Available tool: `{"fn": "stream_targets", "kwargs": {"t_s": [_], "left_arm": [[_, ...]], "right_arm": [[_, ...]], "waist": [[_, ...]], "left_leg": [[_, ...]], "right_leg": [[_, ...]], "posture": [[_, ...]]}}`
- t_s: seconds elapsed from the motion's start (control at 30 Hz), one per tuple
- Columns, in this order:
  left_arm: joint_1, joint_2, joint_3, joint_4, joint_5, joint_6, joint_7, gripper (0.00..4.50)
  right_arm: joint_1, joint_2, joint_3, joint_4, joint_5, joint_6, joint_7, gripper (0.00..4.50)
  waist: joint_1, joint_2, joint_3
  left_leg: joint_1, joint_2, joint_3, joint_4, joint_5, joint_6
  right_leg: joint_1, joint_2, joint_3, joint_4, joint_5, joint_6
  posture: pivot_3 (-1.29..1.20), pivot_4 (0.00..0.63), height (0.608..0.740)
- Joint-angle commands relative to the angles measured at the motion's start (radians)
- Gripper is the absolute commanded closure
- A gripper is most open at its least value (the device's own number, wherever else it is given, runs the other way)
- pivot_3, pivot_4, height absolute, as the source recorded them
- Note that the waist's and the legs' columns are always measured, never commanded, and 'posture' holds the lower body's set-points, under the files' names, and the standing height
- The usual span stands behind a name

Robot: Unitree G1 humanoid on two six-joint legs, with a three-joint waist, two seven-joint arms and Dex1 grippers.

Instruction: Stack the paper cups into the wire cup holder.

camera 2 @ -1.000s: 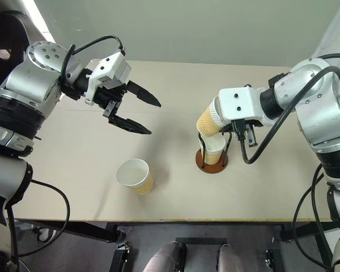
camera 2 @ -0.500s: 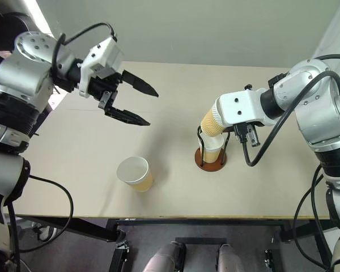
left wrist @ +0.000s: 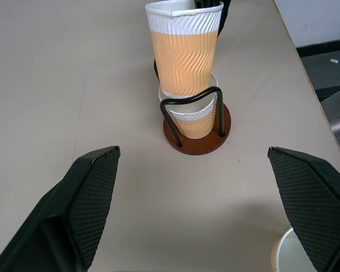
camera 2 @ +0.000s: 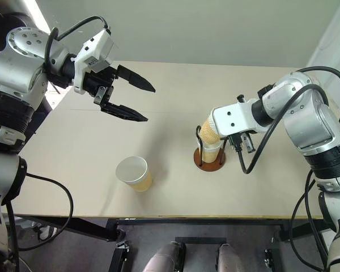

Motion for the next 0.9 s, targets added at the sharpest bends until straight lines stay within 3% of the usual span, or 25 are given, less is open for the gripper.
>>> {"fn": "stream_targets", "kwargs": {"t_s": [0.03,0.57,0.67,0.9], "left_arm": [[-0.024,0.011,0.041,-0.024,-0.006,0.006,-0.029,0.0],[-0.023,0.009,0.04,-0.022,0.002,0.001,-0.029,0.0],[-0.021,0.008,0.039,-0.022,0.004,-0.001,-0.029,0.0],[-0.018,0.003,0.036,-0.019,0.004,-0.005,-0.029,0.0]], "right_arm": [[-0.005,-0.003,0.0,0.003,-0.03,-0.045,-0.002,4.46],[0.004,0.007,0.002,-0.04,-0.056,-0.109,0.032,4.46],[0.003,0.017,-0.001,-0.055,-0.052,-0.098,0.037,3.87],[-0.022,0.051,-0.013,-0.054,-0.047,-0.048,0.036,1.41]], "waist": [[0.0,0.0,0.0],[-0.001,0.0,0.0],[-0.001,0.0,0.0],[-0.001,0.0,0.0]], "left_leg": [[0.0,0.0,0.001,0.0,0.0,0.0],[0.0,0.0,-0.001,0.0,0.001,-0.001],[0.0,0.0,-0.001,0.0,0.001,-0.001],[0.0,0.0,0.0,0.0,0.001,-0.001]], "right_leg": [[0.0,0.001,0.0,0.0,0.0,0.0],[0.0,0.0,0.0,0.0,0.001,-0.001],[0.0,0.0,-0.001,0.0,0.001,-0.001],[0.0,0.001,-0.002,0.001,0.001,-0.001]], "posture": [[0.0,0.15,0.74],[0.0,0.15,0.74],[0.0,0.15,0.74],[0.0,0.15,0.74]]}}
